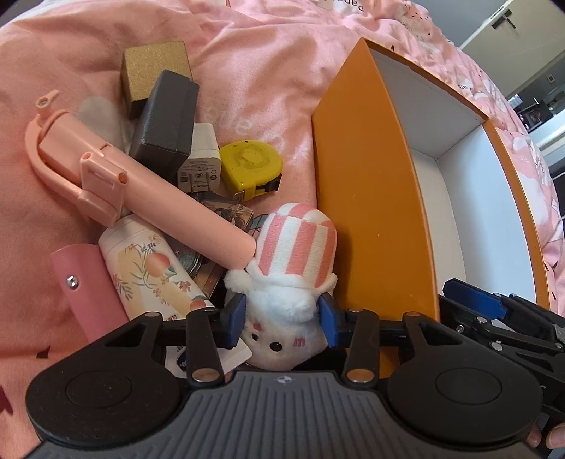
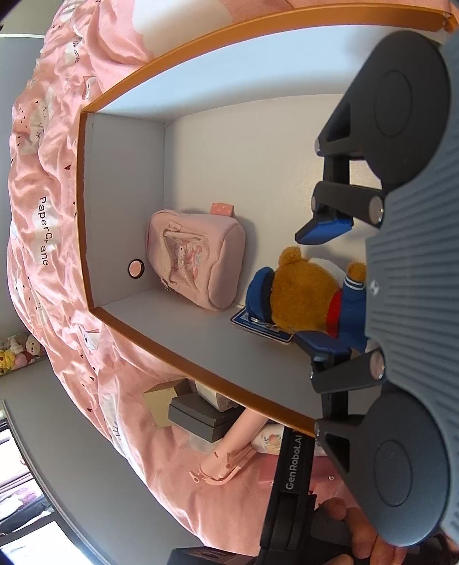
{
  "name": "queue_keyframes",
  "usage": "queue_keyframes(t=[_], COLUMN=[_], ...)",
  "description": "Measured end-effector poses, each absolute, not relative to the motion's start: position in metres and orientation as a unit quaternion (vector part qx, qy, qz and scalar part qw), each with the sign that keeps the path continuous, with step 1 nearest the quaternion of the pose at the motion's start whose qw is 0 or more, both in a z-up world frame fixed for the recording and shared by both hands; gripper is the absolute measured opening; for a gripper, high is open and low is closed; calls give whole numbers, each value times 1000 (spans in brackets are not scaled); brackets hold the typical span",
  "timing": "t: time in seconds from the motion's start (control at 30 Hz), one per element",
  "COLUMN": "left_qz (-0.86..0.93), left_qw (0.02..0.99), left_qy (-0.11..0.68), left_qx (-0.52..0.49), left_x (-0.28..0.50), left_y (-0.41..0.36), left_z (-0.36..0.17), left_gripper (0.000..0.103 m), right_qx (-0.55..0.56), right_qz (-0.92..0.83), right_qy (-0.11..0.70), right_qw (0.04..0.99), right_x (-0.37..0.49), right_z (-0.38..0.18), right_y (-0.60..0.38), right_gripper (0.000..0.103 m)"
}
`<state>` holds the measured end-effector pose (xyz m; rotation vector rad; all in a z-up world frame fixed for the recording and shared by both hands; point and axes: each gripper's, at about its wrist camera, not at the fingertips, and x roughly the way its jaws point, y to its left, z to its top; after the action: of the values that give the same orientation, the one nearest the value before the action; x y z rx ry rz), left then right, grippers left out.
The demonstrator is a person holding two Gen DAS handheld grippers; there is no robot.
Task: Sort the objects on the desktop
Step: 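Grasp the striped-hat plush bunny with the left gripper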
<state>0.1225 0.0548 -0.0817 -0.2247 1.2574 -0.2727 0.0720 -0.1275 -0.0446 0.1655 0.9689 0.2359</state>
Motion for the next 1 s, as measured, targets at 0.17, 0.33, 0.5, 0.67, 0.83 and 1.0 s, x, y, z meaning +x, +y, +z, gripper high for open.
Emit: queue_keyframes(t=[0.17, 0.33, 0.5, 0.67, 0.83, 1.0], left_qz=[-115, -115, -112, -113, -106, -98], left_qw=[809, 816, 832, 849, 865, 881], left_qy=[568, 562, 538, 510, 482, 454], left_qx=[-94, -79, -74, -79, -89, -91], left_x=[112, 108, 99, 90, 80, 70], left_y=[52, 50, 47, 56, 69, 86], left_z=[-62, -52, -41, -19, 2, 27], left_gripper=[33, 11, 10, 10, 10, 10], right_qx=[91, 77, 73, 74, 74, 60], right_qz=[113, 127, 130, 132, 175, 209], right_qy=[460, 449, 449, 448, 437, 414], right_qw=[876, 881, 881, 881, 879, 884], right_x=[70, 68, 68, 71, 77, 86], right_z=[-43, -37, -37, -34, -26, -9], right_y=[-132, -125, -122, -121, -119, -112], right_gripper=[57, 56, 56, 56, 56, 48])
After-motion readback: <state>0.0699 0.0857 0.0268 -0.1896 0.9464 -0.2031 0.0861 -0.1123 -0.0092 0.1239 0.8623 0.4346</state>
